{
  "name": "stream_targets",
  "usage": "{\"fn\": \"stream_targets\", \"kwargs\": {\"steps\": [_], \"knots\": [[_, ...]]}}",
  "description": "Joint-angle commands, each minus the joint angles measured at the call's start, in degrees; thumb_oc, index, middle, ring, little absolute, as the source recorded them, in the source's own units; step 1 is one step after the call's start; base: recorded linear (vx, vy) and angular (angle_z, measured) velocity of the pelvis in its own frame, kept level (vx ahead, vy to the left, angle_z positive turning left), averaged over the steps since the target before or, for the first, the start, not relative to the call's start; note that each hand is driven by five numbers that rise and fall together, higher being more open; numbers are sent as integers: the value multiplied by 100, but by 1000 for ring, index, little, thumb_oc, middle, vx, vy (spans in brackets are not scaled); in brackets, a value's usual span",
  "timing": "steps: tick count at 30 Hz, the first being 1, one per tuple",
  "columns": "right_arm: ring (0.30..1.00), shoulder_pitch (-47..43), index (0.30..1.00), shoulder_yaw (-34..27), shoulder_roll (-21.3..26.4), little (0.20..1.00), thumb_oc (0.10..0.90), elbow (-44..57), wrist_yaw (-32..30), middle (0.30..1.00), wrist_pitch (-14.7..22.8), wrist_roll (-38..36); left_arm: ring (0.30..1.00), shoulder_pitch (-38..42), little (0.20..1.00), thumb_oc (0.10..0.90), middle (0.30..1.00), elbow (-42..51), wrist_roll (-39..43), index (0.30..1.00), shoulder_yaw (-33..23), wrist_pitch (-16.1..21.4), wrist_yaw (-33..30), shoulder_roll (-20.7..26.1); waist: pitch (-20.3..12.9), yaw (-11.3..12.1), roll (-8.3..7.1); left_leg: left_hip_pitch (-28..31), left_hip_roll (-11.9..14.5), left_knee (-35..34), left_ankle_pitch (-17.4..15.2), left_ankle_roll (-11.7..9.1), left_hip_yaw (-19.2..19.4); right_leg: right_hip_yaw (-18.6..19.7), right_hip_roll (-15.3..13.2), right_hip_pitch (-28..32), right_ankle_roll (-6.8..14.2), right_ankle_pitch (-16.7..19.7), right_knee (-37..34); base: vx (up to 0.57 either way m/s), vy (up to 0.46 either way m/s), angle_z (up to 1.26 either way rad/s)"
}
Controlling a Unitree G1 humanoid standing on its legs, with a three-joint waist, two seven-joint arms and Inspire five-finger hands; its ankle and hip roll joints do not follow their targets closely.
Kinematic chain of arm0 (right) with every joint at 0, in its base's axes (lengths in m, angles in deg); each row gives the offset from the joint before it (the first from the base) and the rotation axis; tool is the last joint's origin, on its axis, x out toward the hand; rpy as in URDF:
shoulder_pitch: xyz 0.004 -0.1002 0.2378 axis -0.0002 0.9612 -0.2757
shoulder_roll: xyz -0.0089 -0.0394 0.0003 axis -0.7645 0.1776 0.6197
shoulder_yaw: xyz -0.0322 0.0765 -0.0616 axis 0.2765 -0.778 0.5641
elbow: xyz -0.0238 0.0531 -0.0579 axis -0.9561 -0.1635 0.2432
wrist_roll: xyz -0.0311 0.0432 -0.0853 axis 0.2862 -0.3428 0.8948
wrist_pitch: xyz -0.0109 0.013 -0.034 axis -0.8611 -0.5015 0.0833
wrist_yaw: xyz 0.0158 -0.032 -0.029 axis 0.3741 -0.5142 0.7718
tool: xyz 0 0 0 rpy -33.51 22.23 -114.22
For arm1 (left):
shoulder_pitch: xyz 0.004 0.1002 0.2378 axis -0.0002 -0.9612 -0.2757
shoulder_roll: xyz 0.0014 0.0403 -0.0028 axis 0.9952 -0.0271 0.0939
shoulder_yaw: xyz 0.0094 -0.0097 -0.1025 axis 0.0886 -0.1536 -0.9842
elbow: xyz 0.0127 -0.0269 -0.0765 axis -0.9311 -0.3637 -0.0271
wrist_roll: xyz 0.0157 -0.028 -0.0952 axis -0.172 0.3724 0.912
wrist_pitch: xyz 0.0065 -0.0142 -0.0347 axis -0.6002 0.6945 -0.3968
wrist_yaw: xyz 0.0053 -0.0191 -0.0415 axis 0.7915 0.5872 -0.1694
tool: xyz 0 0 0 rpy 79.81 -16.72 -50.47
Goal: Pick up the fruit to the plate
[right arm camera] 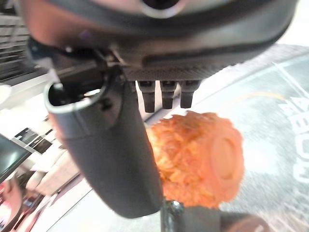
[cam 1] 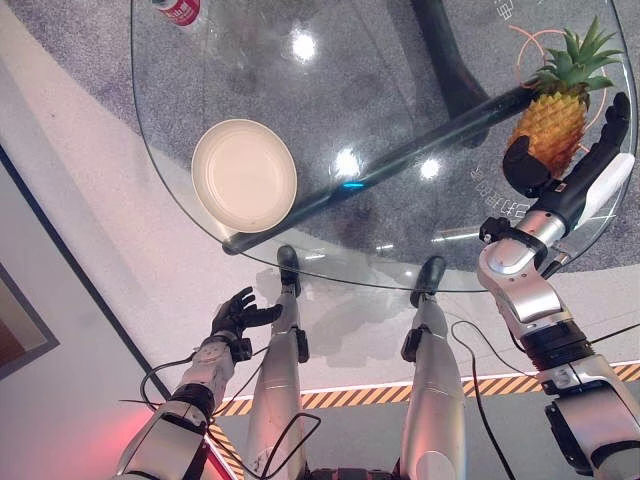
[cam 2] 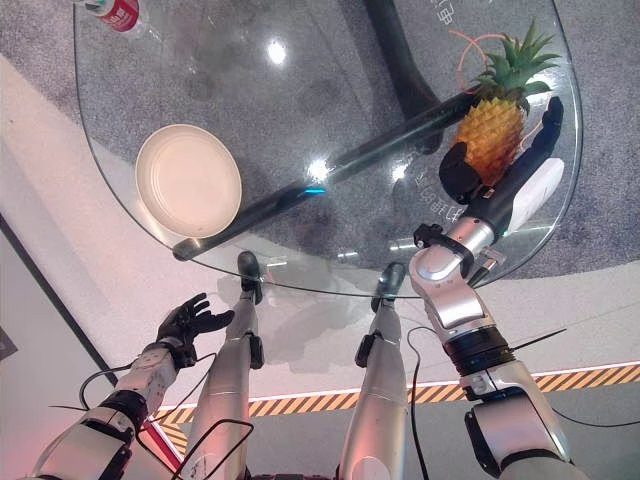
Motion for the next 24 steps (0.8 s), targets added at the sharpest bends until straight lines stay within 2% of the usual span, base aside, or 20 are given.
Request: {"fn": "stream_targets", "kwargs": {"steps": [1, 10, 14, 22, 23, 24], "knots": [[900, 99, 900, -324, 206, 900, 800, 15, -1, 900, 464, -545, 900, -292, 900, 800, 900, -316, 59, 900, 156, 87, -20, 119, -21, 26, 33, 40, 102, 360, -327, -64, -75, -28, 144, -283, -11, 509, 156, 0, 0, 0], [900, -21, 900, -296, 89, 900, 800, -570, 584, 900, 524, -1465, 900, -238, 900, 800, 900, -308, 70, 900, 249, 35, -46, 141, -21, 72, 38, 16, 93, 360, -317, -67, -79, -64, 151, -294, -43, 519, 162, 0, 0, 0], [900, -102, 900, -270, 25, 900, 800, -905, 844, 900, 677, -1914, 900, -223, 900, 800, 900, -341, 68, 900, 290, 58, -52, 134, -21, 98, 34, 7, 101, 360, -315, -73, -81, -79, 151, -304, -52, 517, 176, 0, 0, 0], [900, -201, 900, -224, 56, 900, 800, -1050, 1140, 900, 544, -2102, 900, -238, 900, 800, 900, -275, 66, 900, 306, 27, -66, 157, -21, 109, 42, 1, 101, 344, -302, -83, -75, -72, 167, -325, -57, 537, 166, 0, 0, 0], [787, -223, 787, -207, 65, 768, 668, -1104, 1241, 787, 538, -2209, 900, -234, 900, 800, 900, -266, 62, 900, 306, 22, -82, 151, -21, 111, 40, 2, 100, 341, -302, -89, -72, -70, 170, -323, -55, 535, 160, 0, 0, 0], [578, -226, 578, -201, 69, 524, 424, -1116, 1277, 578, 531, -2253, 900, -236, 900, 800, 900, -256, 60, 900, 309, 16, -81, 156, -21, 114, 44, -3, 99, 337, -297, -91, -74, -70, 168, -324, -56, 538, 156, 0, 0, 0]]}}
